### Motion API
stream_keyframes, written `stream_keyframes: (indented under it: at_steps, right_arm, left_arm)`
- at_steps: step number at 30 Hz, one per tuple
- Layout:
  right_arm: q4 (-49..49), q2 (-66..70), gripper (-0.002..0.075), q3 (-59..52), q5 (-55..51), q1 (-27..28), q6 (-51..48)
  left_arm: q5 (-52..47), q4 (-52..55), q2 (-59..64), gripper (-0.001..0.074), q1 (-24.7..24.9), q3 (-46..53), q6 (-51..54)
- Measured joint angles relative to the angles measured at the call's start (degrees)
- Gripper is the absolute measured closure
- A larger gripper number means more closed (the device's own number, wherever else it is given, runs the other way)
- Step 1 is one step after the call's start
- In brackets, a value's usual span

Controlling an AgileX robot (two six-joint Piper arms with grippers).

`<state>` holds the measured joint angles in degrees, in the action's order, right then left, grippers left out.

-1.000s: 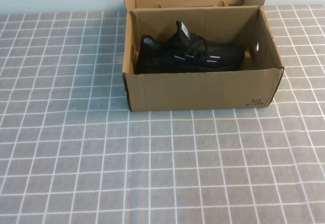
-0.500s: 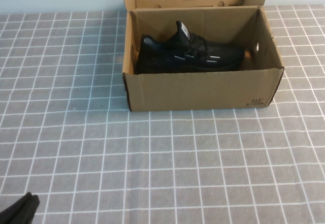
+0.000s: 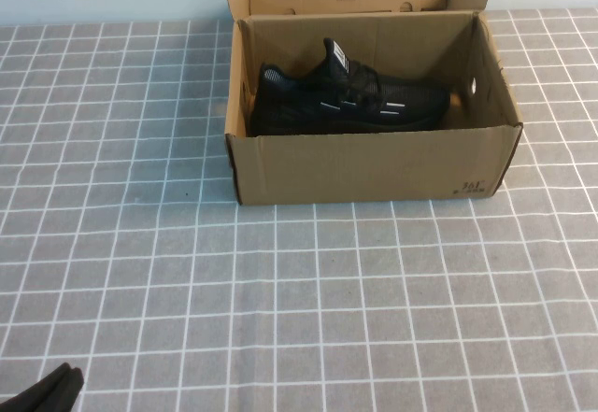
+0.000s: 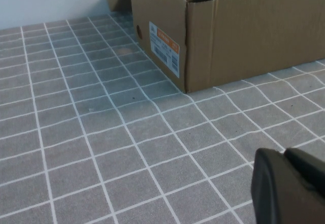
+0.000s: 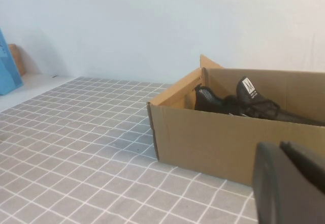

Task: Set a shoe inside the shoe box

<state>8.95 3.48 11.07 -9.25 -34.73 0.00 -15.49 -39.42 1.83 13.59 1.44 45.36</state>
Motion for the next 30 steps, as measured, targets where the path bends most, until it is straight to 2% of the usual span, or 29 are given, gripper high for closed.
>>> stream_keyframes:
  at_steps: [7,10,15,20,24,30]
  right_arm:
    - [-1.5,-0.4,0.0742,0.0,0.0,1.5,0.0]
    - [-1.5,-0.3,0.0742,-0.6,-0.7,7.1,0.0]
    - [-1.1,-0.3,0.0742,-6.0,1.8,20.4,0.0]
    - [0.1,-2.6,0.0742,-12.3,6.2,28.1,-0.3]
    - [0.2,-3.9,0.0742,-12.5,3.5,30.2,-0.3]
    - [-0.3,-3.9,0.0742,-12.5,-9.0,30.7,-0.4]
  left_arm:
    - [-0.2,0.0,0.0,0.0736,0.0,0.0,0.0]
    - [-0.2,0.0,0.0,0.0736,0.0,0.0,0.0]
    - [-0.3,0.0,0.0,0.0736,0.0,0.0,0.0]
    - [-0.3,0.0,0.0,0.0736,0.0,0.0,0.0]
    - [-0.4,0.0,0.0,0.0736,0.0,0.0,0.0]
    - [-0.4,0.0,0.0,0.0736,0.0,0.0,0.0]
